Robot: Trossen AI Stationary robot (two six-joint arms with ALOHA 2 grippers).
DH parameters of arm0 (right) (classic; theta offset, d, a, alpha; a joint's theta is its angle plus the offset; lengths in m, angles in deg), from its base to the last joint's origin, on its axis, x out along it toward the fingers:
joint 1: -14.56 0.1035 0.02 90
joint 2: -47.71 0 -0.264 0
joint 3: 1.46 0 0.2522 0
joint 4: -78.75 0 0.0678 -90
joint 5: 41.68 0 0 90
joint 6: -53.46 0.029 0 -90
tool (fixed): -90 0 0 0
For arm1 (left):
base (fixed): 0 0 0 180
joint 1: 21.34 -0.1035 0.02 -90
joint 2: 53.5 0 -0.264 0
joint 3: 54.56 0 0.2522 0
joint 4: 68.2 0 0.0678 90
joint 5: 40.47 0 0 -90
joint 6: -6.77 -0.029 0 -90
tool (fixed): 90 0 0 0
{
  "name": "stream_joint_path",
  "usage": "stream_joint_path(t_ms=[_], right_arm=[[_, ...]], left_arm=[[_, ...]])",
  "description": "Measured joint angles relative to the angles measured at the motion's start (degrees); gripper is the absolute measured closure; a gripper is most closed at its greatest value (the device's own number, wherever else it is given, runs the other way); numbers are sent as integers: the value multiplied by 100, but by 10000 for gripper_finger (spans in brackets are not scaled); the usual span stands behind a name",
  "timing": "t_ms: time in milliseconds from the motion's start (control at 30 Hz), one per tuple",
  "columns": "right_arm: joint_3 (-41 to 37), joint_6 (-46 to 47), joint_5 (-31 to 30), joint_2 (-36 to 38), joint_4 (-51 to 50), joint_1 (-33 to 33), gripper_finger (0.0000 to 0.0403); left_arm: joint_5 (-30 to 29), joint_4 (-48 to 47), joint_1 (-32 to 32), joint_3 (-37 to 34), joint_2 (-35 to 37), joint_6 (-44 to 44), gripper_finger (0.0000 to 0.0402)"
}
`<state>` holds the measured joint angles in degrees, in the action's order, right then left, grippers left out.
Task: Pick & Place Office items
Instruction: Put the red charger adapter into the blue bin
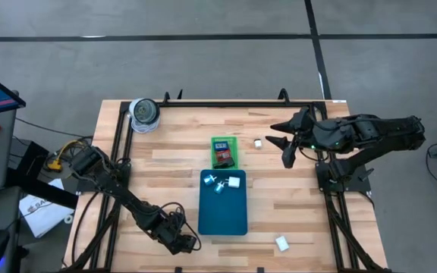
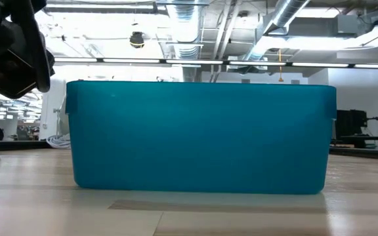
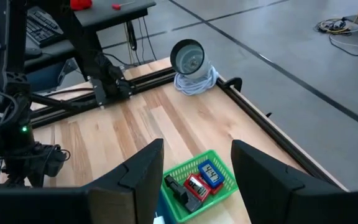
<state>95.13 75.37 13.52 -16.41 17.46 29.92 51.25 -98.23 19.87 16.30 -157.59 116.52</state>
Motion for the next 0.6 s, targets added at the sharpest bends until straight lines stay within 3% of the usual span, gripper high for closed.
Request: stream_joint_path(t_ms=[333, 600], right_arm=[[0, -4, 0, 0, 0, 0, 221], [0, -96, 0, 0, 0, 0, 221]], left_arm=[[30, -180, 7, -7, 1, 48, 271], [56, -153, -78, -7, 2, 64, 275]])
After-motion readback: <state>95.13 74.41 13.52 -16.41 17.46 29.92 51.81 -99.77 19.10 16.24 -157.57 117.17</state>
